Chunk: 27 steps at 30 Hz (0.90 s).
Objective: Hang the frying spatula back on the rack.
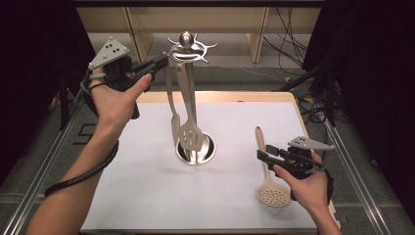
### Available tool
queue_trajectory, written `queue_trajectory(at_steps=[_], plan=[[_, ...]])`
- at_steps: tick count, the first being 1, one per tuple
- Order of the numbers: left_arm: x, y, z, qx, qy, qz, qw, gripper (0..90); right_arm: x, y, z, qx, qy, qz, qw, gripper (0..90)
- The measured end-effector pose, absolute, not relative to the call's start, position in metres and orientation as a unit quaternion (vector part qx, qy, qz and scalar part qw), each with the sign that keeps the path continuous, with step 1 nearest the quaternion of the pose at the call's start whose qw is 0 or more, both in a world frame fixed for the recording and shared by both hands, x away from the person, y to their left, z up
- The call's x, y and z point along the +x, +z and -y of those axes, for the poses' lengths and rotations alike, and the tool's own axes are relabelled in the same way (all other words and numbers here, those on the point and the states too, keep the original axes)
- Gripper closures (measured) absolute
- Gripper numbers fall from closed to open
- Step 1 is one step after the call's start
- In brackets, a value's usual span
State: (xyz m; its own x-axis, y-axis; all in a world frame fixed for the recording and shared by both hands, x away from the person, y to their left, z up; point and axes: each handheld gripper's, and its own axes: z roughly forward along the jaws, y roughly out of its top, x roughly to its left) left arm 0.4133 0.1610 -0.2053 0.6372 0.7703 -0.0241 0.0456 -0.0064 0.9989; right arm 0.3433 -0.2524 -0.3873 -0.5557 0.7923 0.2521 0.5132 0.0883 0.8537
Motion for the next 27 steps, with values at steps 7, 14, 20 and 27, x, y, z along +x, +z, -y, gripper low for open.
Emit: queue_trajectory(at_steps=[7,14,20,27], plan=[[0.423,-0.203,-0.162,0.652,0.291,-0.322,0.622,89.5,0.342,-0.387,0.250,0.460,0.502,-0.721,0.128,55.4],[0.433,-0.203,-0.163,0.652,0.290,-0.326,0.620,89.5,0.345,-0.389,0.252,0.444,0.500,-0.730,0.144,55.4],[0.438,-0.202,-0.161,0.656,0.295,-0.328,0.613,89.5,0.345,-0.390,0.251,0.447,0.497,-0.730,0.142,55.4],[0.442,-0.200,-0.161,0.659,0.290,-0.328,0.612,89.5,0.345,-0.390,0.251,0.448,0.494,-0.731,0.146,55.4]])
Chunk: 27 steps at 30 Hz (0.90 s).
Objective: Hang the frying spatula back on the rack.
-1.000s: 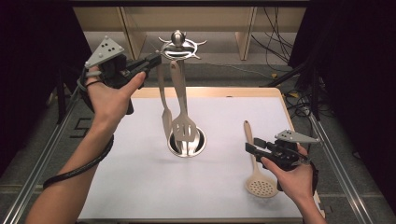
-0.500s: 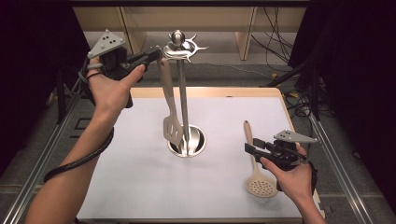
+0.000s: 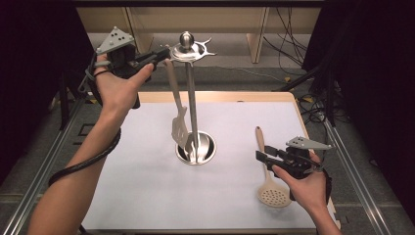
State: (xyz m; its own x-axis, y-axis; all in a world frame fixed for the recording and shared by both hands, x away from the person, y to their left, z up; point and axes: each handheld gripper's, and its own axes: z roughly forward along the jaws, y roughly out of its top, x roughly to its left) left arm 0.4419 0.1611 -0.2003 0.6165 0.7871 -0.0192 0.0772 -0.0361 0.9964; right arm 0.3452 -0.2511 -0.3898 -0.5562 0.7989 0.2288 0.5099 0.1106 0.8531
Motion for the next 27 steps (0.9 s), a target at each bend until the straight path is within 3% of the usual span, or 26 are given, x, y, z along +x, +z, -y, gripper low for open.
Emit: queue_trajectory(at_steps=[14,24,25,27], plan=[[0.442,-0.200,-0.166,0.660,0.284,-0.320,0.617,88.9,0.345,-0.390,0.251,0.449,0.493,-0.731,0.145,55.4],[0.411,-0.214,-0.186,0.640,0.297,-0.323,0.631,76.4,0.347,-0.386,0.255,0.472,0.480,-0.725,0.143,57.0],[0.409,-0.217,-0.188,0.637,0.297,-0.324,0.633,75.0,0.349,-0.387,0.257,0.463,0.472,-0.732,0.163,57.8],[0.406,-0.221,-0.192,0.633,0.298,-0.326,0.635,71.1,0.349,-0.388,0.257,0.484,0.465,-0.727,0.147,59.6]])
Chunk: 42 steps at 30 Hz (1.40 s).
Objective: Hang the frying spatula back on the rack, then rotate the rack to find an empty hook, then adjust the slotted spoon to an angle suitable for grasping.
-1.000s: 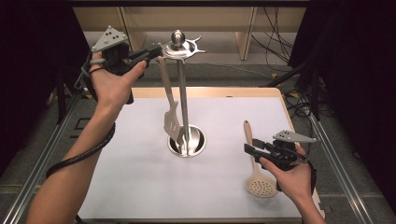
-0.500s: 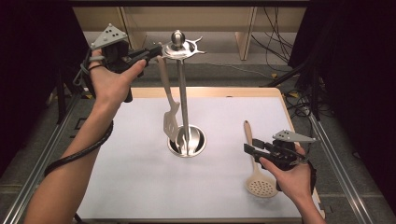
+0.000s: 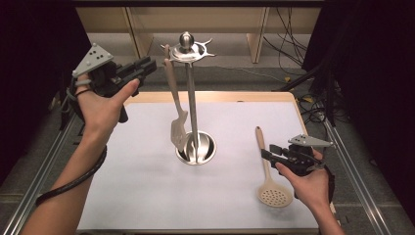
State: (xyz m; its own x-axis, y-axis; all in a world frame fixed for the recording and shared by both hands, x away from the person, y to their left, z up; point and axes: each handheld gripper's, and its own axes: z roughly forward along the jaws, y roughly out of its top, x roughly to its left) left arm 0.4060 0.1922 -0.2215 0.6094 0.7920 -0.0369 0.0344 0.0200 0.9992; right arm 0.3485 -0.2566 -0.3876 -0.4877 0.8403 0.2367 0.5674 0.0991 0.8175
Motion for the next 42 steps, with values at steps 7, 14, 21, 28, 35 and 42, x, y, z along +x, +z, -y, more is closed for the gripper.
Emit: queue_trajectory(at_steps=[7,14,21,28,35,42], plan=[[0.399,-0.238,-0.197,0.633,0.301,-0.334,0.630,61.6,0.349,-0.391,0.261,0.489,0.430,-0.745,0.146,68.5],[0.401,-0.244,-0.199,0.634,0.302,-0.333,0.630,57.4,0.352,-0.395,0.265,0.503,0.418,-0.743,0.146,67.1],[0.400,-0.247,-0.200,0.636,0.302,-0.334,0.627,56.4,0.356,-0.393,0.265,0.513,0.410,-0.741,0.141,66.6],[0.398,-0.251,-0.201,0.638,0.300,-0.333,0.626,54.3,0.362,-0.398,0.269,0.538,0.371,-0.745,0.132,67.5],[0.395,-0.267,-0.202,0.645,0.293,-0.340,0.618,52.2,0.372,-0.408,0.273,0.562,0.327,-0.755,0.089,70.0],[0.397,-0.282,-0.202,0.644,0.283,-0.351,0.618,51.3,0.381,-0.413,0.272,0.590,0.281,-0.753,0.076,70.8]])
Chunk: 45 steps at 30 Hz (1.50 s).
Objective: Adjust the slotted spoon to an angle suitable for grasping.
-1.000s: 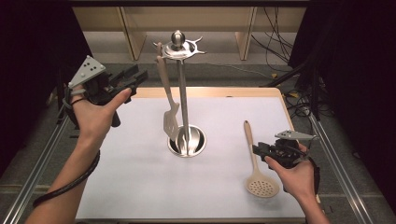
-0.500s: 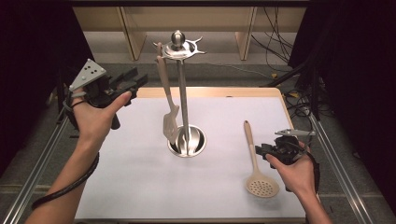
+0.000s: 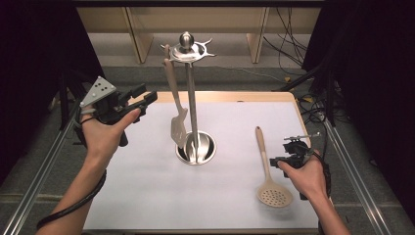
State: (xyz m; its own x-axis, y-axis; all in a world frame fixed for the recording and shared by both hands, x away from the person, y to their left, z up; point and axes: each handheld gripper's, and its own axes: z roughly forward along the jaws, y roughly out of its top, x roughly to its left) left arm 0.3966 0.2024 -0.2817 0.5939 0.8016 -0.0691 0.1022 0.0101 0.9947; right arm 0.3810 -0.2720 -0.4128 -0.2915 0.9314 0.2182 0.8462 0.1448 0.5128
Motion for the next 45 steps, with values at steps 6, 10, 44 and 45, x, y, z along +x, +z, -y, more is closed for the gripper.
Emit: queue_trajectory(at_steps=[6,10,44,45], plan=[[0.396,-0.290,-0.205,0.646,0.278,-0.358,0.615,49.1,0.389,-0.418,0.267,0.596,0.260,-0.757,0.057,69.6],[0.394,-0.291,-0.206,0.645,0.278,-0.359,0.614,48.2,0.396,-0.423,0.262,0.596,0.245,-0.763,0.050,69.3],[0.398,-0.294,-0.206,0.650,0.269,-0.362,0.611,47.1,0.407,-0.452,0.243,0.627,0.138,-0.767,0.012,70.3],[0.398,-0.294,-0.206,0.651,0.269,-0.361,0.610,47.1,0.408,-0.455,0.245,0.615,0.139,-0.776,0.024,70.6]])
